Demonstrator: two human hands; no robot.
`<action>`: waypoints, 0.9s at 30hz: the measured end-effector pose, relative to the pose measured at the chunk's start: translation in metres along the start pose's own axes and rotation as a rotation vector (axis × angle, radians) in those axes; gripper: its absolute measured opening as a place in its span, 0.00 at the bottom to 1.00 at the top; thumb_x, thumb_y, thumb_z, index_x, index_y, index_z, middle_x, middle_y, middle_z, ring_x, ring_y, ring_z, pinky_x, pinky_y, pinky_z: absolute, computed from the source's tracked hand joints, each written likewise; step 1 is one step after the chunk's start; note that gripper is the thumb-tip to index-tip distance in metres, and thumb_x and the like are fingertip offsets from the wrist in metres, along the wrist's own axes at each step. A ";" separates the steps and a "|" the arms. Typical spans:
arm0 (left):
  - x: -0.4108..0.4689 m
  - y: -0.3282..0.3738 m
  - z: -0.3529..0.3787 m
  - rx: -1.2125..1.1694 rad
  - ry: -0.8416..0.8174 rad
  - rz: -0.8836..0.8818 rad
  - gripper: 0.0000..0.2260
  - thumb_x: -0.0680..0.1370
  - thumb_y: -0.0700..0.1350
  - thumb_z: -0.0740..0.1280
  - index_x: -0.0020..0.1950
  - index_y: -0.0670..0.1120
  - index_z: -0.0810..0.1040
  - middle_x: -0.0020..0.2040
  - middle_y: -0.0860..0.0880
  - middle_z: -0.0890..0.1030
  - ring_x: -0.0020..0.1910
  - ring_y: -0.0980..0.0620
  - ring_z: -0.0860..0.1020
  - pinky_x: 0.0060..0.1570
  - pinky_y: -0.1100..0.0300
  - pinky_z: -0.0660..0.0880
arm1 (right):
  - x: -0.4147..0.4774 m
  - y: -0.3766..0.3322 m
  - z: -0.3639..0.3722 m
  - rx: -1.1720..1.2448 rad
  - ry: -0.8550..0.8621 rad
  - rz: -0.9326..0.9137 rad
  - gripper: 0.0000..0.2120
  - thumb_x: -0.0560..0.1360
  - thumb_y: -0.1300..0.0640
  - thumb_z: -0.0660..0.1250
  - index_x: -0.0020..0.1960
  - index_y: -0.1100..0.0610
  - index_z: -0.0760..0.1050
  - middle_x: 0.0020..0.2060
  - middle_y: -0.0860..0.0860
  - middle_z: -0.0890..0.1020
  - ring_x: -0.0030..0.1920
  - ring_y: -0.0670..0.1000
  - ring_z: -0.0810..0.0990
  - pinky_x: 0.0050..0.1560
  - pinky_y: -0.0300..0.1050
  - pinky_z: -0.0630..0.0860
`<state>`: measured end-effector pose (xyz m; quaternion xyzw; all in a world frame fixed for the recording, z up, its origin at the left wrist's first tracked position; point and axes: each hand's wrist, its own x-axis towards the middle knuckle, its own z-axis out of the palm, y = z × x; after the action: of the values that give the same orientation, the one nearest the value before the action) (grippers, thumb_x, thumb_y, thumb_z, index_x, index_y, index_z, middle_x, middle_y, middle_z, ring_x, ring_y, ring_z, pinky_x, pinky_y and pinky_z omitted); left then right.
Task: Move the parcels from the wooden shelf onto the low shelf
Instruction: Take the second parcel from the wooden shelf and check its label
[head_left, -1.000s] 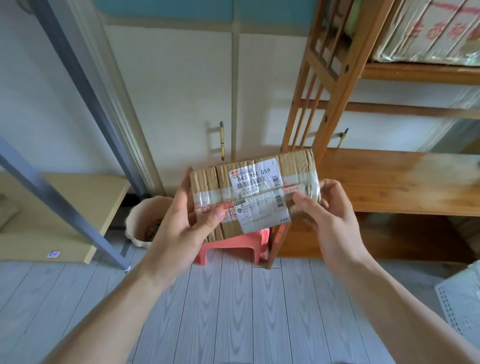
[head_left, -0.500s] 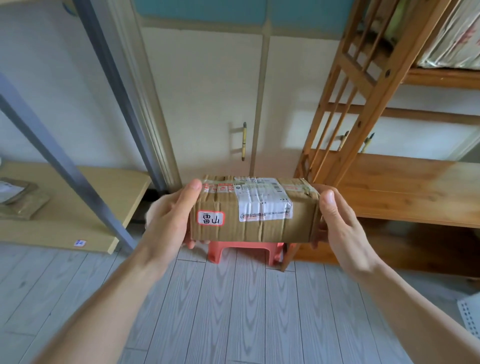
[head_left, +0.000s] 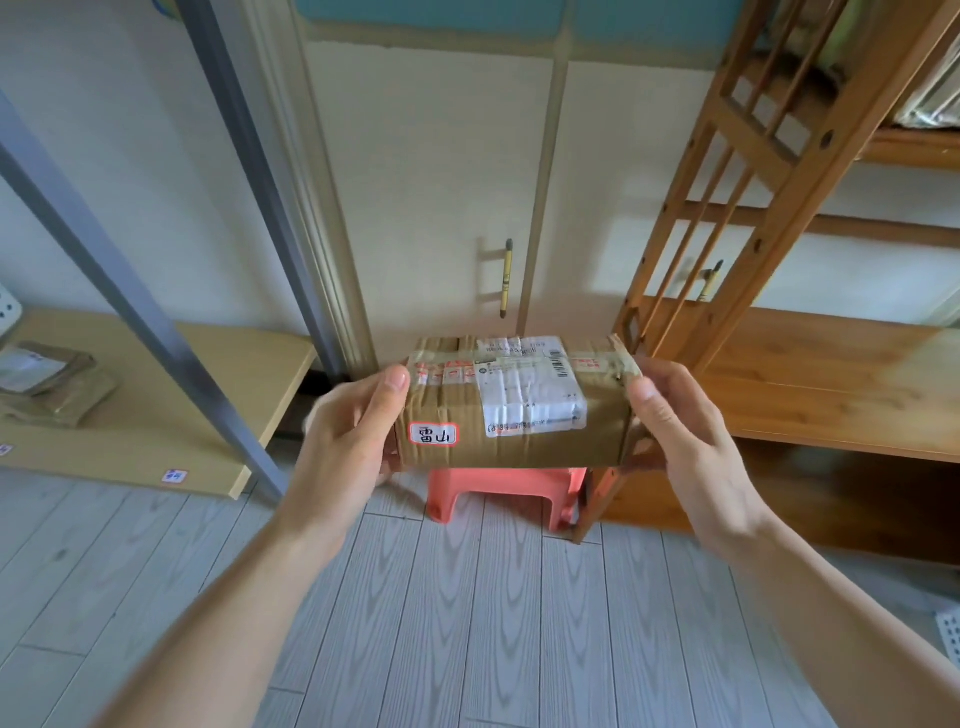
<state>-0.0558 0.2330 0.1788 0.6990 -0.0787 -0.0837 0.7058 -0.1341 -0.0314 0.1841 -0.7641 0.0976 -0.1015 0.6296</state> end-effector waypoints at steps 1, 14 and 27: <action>-0.001 -0.010 -0.002 -0.001 0.032 0.042 0.18 0.78 0.63 0.65 0.54 0.53 0.88 0.55 0.31 0.82 0.53 0.40 0.84 0.45 0.48 0.82 | 0.000 0.001 0.001 0.009 -0.009 -0.013 0.19 0.75 0.35 0.66 0.62 0.42 0.75 0.57 0.49 0.86 0.57 0.54 0.85 0.54 0.59 0.84; -0.030 -0.023 -0.100 -0.091 0.001 0.131 0.20 0.78 0.45 0.67 0.71 0.45 0.79 0.64 0.48 0.85 0.62 0.51 0.84 0.55 0.59 0.82 | -0.039 -0.008 0.096 0.169 0.007 -0.055 0.22 0.75 0.57 0.68 0.69 0.57 0.74 0.63 0.53 0.85 0.56 0.56 0.88 0.43 0.44 0.86; -0.045 0.013 -0.240 -0.033 0.103 0.184 0.15 0.77 0.51 0.67 0.62 0.55 0.82 0.56 0.54 0.88 0.55 0.55 0.86 0.57 0.53 0.83 | -0.058 -0.058 0.245 0.222 -0.001 -0.096 0.15 0.77 0.57 0.67 0.63 0.50 0.75 0.59 0.42 0.86 0.60 0.48 0.86 0.56 0.44 0.84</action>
<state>-0.0449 0.4775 0.1897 0.6806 -0.1047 0.0161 0.7250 -0.1200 0.2265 0.1937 -0.6935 0.0488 -0.1411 0.7048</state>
